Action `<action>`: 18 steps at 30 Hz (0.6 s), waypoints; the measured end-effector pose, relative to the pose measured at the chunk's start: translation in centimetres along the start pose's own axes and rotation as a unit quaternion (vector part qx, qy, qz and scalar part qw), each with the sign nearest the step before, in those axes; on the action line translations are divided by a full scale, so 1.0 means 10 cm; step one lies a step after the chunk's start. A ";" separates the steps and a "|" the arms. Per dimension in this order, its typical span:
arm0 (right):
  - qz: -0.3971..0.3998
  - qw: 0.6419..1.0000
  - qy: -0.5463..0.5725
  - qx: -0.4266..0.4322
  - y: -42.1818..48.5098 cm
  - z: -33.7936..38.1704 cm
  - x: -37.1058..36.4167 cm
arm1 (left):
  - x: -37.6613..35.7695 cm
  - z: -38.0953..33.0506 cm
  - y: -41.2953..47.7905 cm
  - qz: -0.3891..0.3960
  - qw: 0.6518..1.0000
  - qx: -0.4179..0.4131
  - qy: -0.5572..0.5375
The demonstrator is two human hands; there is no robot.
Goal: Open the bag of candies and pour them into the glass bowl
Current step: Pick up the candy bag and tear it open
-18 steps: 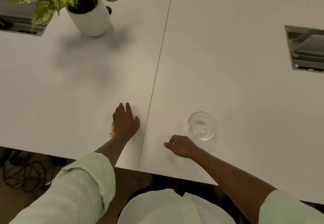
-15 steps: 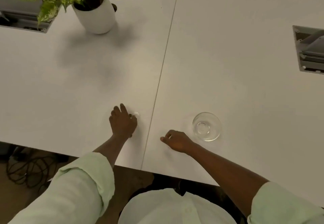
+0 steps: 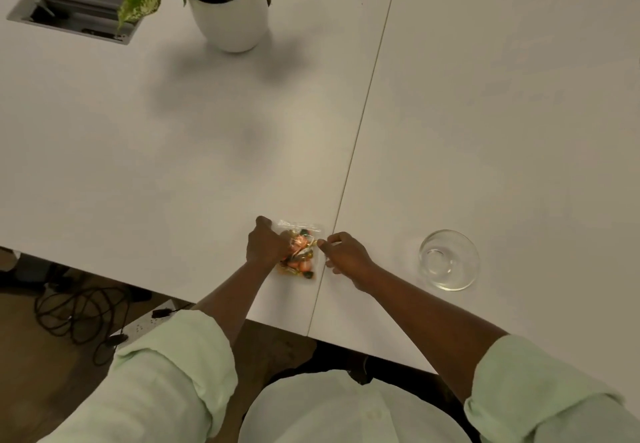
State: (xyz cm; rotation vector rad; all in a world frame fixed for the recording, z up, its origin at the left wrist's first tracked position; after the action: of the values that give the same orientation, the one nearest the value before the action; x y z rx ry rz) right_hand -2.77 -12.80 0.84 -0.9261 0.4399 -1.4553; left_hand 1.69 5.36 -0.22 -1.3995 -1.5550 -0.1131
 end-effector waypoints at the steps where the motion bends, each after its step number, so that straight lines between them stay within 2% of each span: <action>1: 0.000 1.000 0.005 -0.002 0.01 0.01 -0.02 | 0.00 0.00 -0.01 0.011 1.000 -0.002 -0.013; 5: -0.009 0.999 0.032 -0.011 0.03 0.00 -0.06 | -0.02 -0.03 -0.06 0.075 0.995 -0.013 -0.058; 11: -0.104 0.993 0.057 0.007 0.09 0.00 0.00 | 0.06 -0.10 -0.15 0.149 0.984 -0.079 -0.063; 15: -0.116 0.991 0.032 0.064 0.06 0.03 0.09 | 0.12 -0.12 -0.18 0.143 0.976 -0.165 0.023; 18: -0.094 0.986 -0.032 0.135 0.00 0.11 0.15 | 0.13 -0.15 -0.21 0.116 0.957 -0.250 0.086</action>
State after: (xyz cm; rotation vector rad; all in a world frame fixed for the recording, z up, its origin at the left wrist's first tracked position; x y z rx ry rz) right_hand -1.80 -13.92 1.89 -0.8084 0.1042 -1.6058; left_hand 1.08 4.65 2.54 -1.9010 -1.2526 -0.4992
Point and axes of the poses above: each hand's wrist, its own y-axis towards the middle knuckle, its own x-axis out of the back of the hand, z = x × y, the point moved 1 cm from there along y, towards the middle knuckle, and after that the axes turned 5 degrees about -z, right-handed, at the moved point
